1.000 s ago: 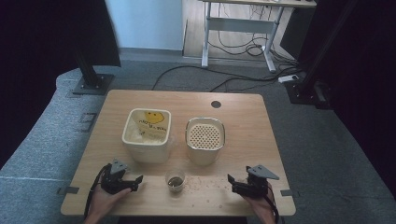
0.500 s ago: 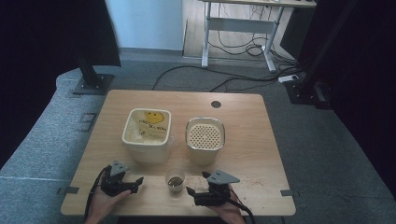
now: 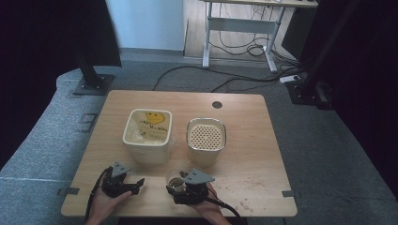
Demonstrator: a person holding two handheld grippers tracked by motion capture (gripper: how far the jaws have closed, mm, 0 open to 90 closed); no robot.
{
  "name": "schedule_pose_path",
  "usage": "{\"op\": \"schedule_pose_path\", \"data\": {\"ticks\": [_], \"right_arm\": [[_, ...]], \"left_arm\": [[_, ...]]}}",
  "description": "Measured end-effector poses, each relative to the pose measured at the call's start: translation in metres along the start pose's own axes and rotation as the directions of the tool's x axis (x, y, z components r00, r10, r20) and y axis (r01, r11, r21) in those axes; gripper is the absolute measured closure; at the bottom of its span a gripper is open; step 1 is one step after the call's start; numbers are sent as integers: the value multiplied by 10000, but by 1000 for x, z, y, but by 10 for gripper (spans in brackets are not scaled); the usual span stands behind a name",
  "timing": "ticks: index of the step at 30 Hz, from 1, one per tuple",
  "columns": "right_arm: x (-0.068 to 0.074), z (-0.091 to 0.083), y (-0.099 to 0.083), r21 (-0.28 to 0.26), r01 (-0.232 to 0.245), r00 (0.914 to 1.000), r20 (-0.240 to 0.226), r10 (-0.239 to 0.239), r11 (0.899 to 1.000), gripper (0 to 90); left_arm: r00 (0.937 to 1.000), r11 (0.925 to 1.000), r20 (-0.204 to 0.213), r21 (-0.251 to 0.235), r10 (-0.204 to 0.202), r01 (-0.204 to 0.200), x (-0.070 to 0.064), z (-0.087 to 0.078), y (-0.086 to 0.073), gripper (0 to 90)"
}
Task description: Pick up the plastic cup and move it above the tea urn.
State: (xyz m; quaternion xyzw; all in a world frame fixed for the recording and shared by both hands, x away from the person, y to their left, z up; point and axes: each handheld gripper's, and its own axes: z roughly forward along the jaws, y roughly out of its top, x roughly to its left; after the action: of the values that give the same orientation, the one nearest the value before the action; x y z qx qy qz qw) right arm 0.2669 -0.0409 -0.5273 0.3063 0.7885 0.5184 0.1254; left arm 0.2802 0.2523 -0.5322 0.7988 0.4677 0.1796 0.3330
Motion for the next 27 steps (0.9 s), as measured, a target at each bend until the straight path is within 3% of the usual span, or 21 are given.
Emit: {"op": "schedule_pose_path", "data": {"ticks": [7, 11, 16, 17, 21, 27], "right_arm": [[-3, -4, 1, -94, 192, 9998, 17, -192, 9998, 334], [-11, -25, 7, -832, -143, 9995, 264, 165, 9964, 348], [-26, -64, 20, -1892, -470, 9944, 837, 638, 9808, 360], [-26, -64, 20, -1892, -470, 9944, 837, 638, 9808, 360], [-44, -98, 34, -2377, -628, 9828, 1544, 1016, 9693, 361], [-66, -124, 42, -3003, -824, 9607, 2297, 1559, 9503, 362]], "left_arm": [[10000, 10000, 34, 30, -78, 78, 1, 1, -1, 134], [9998, 9998, 99, -10, -187, 187, 3, 0, -2, 135], [9996, 9996, 115, -9, -271, 271, 5, 0, -2, 139], [9996, 9996, 115, -9, -271, 271, 5, 0, -2, 140], [9994, 9995, 159, -24, -321, 321, 6, -1, -2, 142], [9990, 9994, 289, 47, -335, 333, 6, 0, -3, 146]]}}
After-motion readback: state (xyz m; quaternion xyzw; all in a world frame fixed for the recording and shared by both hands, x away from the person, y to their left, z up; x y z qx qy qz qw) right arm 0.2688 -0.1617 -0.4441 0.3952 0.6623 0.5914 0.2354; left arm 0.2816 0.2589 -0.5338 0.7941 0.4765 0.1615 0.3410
